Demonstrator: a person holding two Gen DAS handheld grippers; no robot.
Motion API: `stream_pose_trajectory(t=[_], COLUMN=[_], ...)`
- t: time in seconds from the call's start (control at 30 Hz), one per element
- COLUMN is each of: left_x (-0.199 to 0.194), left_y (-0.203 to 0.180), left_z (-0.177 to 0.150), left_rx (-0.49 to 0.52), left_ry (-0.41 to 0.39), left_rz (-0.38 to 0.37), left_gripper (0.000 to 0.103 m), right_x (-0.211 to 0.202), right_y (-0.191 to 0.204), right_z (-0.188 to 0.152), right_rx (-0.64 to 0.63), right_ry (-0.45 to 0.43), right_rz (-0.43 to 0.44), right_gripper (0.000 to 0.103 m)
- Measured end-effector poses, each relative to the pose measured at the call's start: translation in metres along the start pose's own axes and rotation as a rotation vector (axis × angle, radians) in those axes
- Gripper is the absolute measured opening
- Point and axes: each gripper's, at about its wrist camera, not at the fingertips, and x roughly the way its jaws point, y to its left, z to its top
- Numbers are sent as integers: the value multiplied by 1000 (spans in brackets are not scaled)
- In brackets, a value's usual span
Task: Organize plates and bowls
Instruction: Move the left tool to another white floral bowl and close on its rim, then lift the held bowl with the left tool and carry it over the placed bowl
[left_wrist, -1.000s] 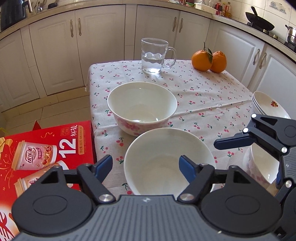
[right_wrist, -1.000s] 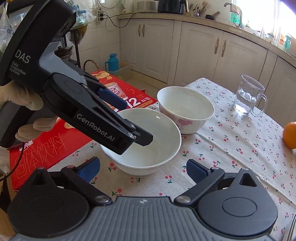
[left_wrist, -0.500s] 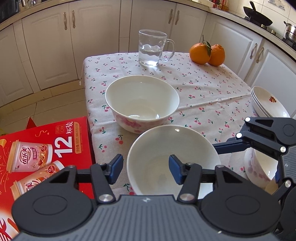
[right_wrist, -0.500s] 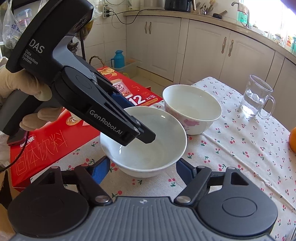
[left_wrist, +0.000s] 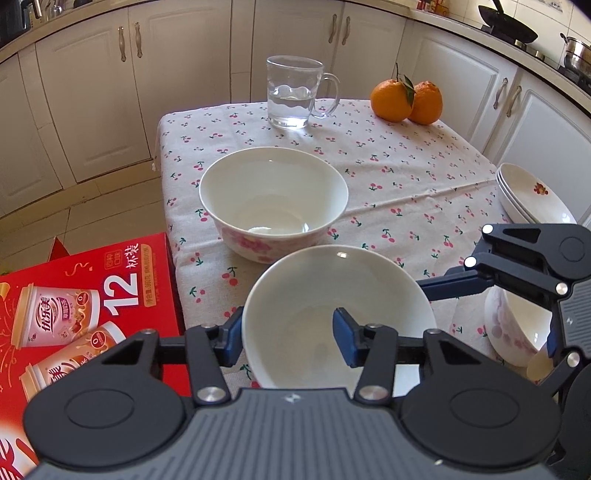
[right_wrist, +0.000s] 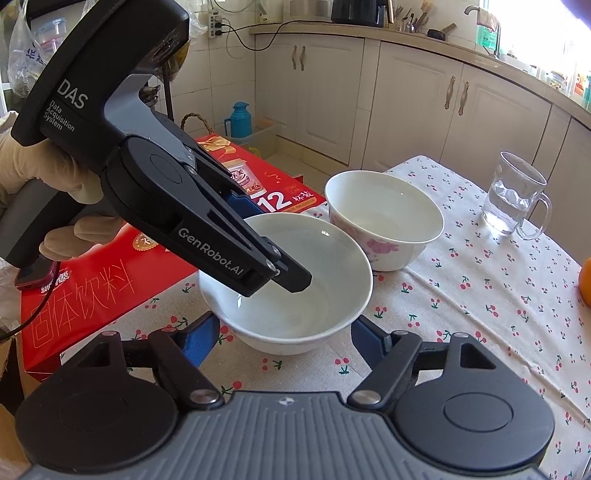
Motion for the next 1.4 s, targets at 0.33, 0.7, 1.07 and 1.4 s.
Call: stream_pose_trajectory(t=[0.33,0.7,1.07,1.4], left_x=[-15,-38,-49,-36], left_y=[-13,-51,-105,-152], left_z=[-1,4,14,26], left_rx=[19,83,162,230], left_ry=[-20,-58,-91,-96], left_rz=[8,7,-20,-73], left_gripper=[49,49,49,49], right_x=[-15,-54,-106,-143], right_y=[4,3,-6,-25], right_z=[0,-11,-36,-68], right_rx=[-3,7,36,81], right_ry=[-15,-54,-99,-113], right_rz=[0,-24,-74,-145], right_gripper=[82,82,82,82])
